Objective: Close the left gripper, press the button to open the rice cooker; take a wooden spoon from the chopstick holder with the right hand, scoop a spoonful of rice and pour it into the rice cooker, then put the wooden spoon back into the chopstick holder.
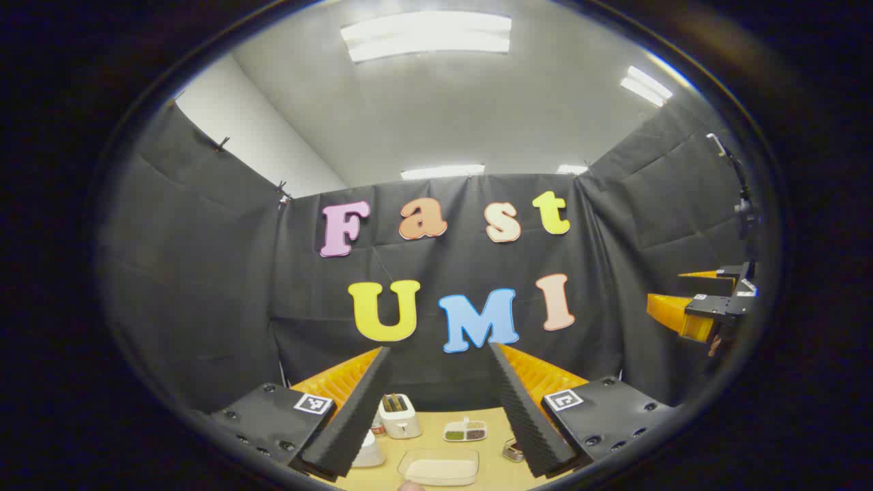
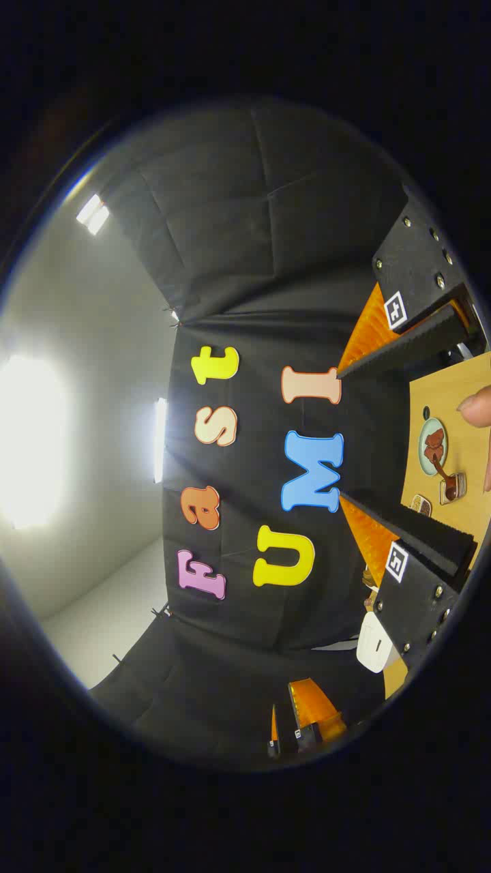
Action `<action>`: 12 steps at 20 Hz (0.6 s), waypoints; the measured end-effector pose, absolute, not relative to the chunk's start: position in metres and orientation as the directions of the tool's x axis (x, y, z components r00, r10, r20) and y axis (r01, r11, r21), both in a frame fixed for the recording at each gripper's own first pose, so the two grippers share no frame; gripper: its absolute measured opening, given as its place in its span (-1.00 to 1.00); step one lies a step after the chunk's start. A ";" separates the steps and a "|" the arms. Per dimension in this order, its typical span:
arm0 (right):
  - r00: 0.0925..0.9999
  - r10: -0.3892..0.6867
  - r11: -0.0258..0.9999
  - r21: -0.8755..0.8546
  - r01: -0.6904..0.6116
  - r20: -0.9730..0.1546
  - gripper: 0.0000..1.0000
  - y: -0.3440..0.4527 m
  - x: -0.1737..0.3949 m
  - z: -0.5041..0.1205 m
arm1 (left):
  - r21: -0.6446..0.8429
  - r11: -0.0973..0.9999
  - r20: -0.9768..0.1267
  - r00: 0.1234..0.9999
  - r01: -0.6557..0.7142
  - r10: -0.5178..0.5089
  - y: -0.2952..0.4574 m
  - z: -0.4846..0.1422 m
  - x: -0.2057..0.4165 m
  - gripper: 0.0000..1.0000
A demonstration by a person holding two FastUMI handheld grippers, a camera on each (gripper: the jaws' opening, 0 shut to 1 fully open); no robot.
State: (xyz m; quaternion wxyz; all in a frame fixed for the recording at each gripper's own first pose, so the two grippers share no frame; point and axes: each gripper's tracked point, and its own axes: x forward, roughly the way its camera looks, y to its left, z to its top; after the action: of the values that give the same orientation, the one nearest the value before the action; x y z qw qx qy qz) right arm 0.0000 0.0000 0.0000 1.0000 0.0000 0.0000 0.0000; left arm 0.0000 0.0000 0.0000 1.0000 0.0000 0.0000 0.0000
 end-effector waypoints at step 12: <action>1.000 0.009 1.000 -0.010 -0.009 -0.005 0.94 0.005 0.005 -0.002 | -0.010 1.000 -0.023 1.000 -0.013 0.012 0.010 -0.011 0.005 0.90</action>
State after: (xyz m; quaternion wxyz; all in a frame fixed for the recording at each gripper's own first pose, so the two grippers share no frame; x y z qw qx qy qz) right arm 0.0048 0.0045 -0.0022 1.0000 -0.0050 0.0026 0.0043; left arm 0.0050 0.0098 -0.0110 0.9999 -0.0052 0.0115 0.0062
